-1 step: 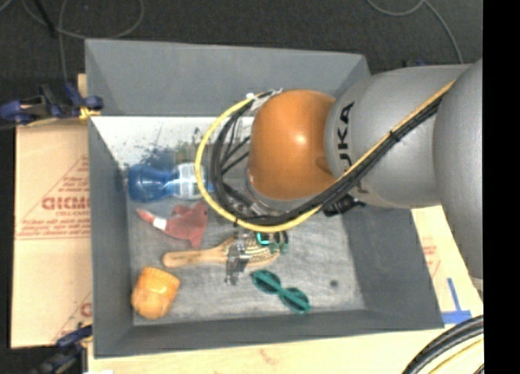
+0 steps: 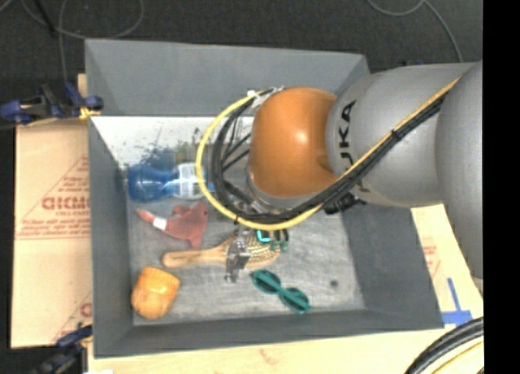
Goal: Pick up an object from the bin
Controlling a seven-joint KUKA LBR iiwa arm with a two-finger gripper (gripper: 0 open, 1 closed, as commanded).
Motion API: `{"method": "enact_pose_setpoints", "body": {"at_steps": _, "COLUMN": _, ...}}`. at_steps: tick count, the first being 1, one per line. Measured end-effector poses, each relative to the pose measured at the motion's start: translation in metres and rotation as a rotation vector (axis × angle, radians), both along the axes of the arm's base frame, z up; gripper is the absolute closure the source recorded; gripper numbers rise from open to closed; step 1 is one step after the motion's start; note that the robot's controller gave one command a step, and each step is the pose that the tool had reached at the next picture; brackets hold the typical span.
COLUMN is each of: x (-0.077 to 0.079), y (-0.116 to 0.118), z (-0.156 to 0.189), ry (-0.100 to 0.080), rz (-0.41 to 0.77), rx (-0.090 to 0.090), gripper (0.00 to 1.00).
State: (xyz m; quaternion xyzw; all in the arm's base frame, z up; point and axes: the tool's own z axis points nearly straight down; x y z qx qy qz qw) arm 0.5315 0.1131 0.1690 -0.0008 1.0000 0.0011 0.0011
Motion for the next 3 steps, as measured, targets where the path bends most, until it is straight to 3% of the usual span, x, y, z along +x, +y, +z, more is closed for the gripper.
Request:
{"method": "enact_pose_setpoints", "body": {"at_steps": 1, "x": 0.011, "y": -0.002, "z": -0.093, "ry": -0.013, "rz": 0.123, "rx": 0.000, "gripper": 1.00}}
{"method": "enact_pose_setpoints", "body": {"at_steps": 2, "x": 0.011, "y": -0.002, "z": -0.093, "ry": -0.013, "rz": 0.122, "rx": 0.000, "gripper": 1.00}}
{"method": "enact_pose_setpoints", "body": {"at_steps": 3, "x": -0.010, "y": -0.008, "z": 0.063, "ry": -0.005, "rz": 0.119, "rx": -0.002, "gripper": 1.00}}
